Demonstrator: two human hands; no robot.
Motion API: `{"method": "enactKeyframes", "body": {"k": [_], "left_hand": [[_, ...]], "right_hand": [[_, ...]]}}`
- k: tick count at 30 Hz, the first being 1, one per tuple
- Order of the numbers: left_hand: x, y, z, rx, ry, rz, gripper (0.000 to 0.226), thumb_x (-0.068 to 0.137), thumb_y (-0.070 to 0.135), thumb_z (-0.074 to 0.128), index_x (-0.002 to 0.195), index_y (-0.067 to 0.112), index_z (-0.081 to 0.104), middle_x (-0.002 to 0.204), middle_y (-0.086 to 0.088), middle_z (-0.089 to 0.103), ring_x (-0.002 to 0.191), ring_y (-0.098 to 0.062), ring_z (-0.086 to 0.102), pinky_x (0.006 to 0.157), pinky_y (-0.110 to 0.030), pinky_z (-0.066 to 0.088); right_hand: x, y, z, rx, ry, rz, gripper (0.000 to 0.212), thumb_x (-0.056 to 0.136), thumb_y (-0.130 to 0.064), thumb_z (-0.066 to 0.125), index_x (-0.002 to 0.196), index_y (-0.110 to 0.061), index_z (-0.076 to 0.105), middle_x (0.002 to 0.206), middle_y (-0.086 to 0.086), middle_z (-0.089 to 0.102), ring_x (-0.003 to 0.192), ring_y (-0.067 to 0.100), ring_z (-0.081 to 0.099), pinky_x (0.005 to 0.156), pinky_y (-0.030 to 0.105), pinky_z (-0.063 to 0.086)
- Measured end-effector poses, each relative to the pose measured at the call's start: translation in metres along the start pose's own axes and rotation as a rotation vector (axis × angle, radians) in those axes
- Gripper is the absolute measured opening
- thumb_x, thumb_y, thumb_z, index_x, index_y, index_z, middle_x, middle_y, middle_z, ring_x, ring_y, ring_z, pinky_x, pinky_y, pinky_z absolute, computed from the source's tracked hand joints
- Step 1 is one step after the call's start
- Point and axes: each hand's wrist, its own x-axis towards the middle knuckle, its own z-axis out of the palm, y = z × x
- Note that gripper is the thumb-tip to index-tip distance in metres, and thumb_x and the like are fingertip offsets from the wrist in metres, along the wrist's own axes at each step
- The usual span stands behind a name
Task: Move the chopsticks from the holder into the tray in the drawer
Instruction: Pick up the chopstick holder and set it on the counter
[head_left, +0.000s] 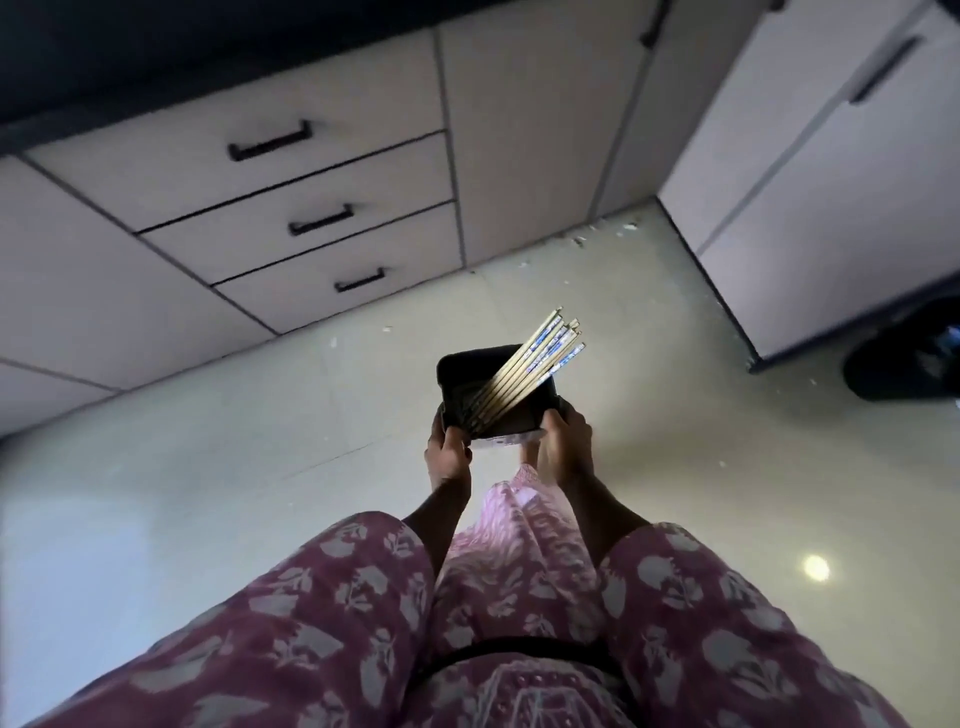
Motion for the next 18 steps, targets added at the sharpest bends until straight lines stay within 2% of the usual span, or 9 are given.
{"method": "enactKeyframes", "body": {"k": [2, 6, 8, 10, 12, 14, 15, 17, 18], "left_hand": [[0.016, 0.024, -0.001, -0.062, 0.07, 0.046, 0.049, 0.074, 0.011, 0.039, 0.118, 0.013, 0.058, 0.066, -0.001, 0.042, 0.039, 0.003, 0.038, 0.056, -0.026, 0.028], [0.053, 0.08, 0.002, -0.154, 0.232, 0.135, 0.051, 0.071, 0.014, 0.037, 0.115, 0.01, 0.06, 0.064, -0.002, 0.04, 0.041, 0.0, 0.036, 0.056, -0.027, 0.029], [0.071, 0.11, 0.006, -0.173, 0.311, 0.199, 0.048, 0.066, 0.019, 0.035, 0.103, 0.004, 0.062, 0.061, -0.001, 0.039, 0.051, -0.006, 0.037, 0.058, -0.029, 0.03], [0.09, 0.142, 0.011, -0.182, 0.384, 0.256, 0.032, 0.066, 0.023, 0.034, 0.078, 0.013, 0.062, 0.059, -0.001, 0.038, 0.059, -0.016, 0.034, 0.062, -0.034, 0.03], [0.106, 0.178, 0.018, -0.22, 0.444, 0.3, 0.021, 0.068, 0.024, 0.034, 0.063, 0.02, 0.054, 0.057, -0.002, 0.037, 0.059, -0.019, 0.033, 0.064, -0.037, 0.029], [0.121, 0.215, 0.02, -0.244, 0.507, 0.347, 0.023, 0.07, 0.026, 0.034, 0.065, 0.017, 0.056, 0.057, -0.008, 0.042, 0.062, -0.02, 0.037, 0.064, -0.037, 0.031], [0.129, 0.231, 0.019, -0.23, 0.537, 0.373, 0.029, 0.071, 0.027, 0.034, 0.072, 0.013, 0.059, 0.062, -0.018, 0.047, 0.065, -0.021, 0.04, 0.064, -0.037, 0.033], [0.142, 0.264, 0.015, -0.181, 0.578, 0.437, 0.041, 0.074, 0.029, 0.034, 0.086, 0.0, 0.06, 0.085, -0.039, 0.053, 0.065, -0.036, 0.044, 0.064, -0.035, 0.035], [0.148, 0.282, 0.01, -0.166, 0.582, 0.462, 0.043, 0.074, 0.028, 0.033, 0.088, -0.003, 0.059, 0.09, -0.04, 0.053, 0.067, -0.043, 0.046, 0.064, -0.033, 0.034]], "right_hand": [[0.006, -0.039, 0.012, -0.032, -0.05, -0.071, 0.03, 0.068, -0.028, 0.033, 0.081, -0.011, 0.055, 0.079, 0.011, 0.06, 0.078, 0.031, 0.052, 0.069, 0.036, 0.042], [0.032, -0.113, 0.039, -0.117, -0.161, -0.218, 0.031, 0.077, -0.027, 0.034, 0.083, -0.004, 0.055, 0.077, 0.011, 0.053, 0.078, 0.028, 0.045, 0.068, 0.032, 0.033], [0.046, -0.151, 0.054, -0.131, -0.186, -0.269, 0.027, 0.072, -0.03, 0.034, 0.074, -0.01, 0.052, 0.07, 0.007, 0.051, 0.076, 0.027, 0.045, 0.066, 0.033, 0.033], [0.06, -0.192, 0.068, -0.13, -0.213, -0.326, 0.022, 0.069, -0.033, 0.034, 0.066, -0.014, 0.047, 0.07, 0.007, 0.051, 0.077, 0.026, 0.047, 0.067, 0.034, 0.033], [0.072, -0.232, 0.08, -0.152, -0.229, -0.393, 0.027, 0.068, -0.034, 0.034, 0.069, -0.011, 0.048, 0.075, 0.011, 0.053, 0.078, 0.026, 0.048, 0.068, 0.034, 0.033], [0.081, -0.273, 0.092, -0.144, -0.236, -0.449, 0.03, 0.068, -0.034, 0.034, 0.07, -0.008, 0.049, 0.075, 0.014, 0.054, 0.076, 0.025, 0.046, 0.067, 0.032, 0.031], [0.083, -0.291, 0.098, -0.134, -0.232, -0.471, 0.031, 0.068, -0.034, 0.035, 0.071, -0.008, 0.051, 0.076, 0.016, 0.055, 0.075, 0.025, 0.046, 0.066, 0.031, 0.031], [0.086, -0.322, 0.112, -0.119, -0.234, -0.499, 0.035, 0.073, -0.033, 0.039, 0.076, -0.004, 0.057, 0.079, 0.016, 0.056, 0.076, 0.025, 0.045, 0.066, 0.03, 0.031], [0.086, -0.338, 0.121, -0.11, -0.243, -0.506, 0.038, 0.075, -0.033, 0.04, 0.081, -0.002, 0.059, 0.079, 0.014, 0.054, 0.077, 0.026, 0.045, 0.067, 0.03, 0.031]]}}
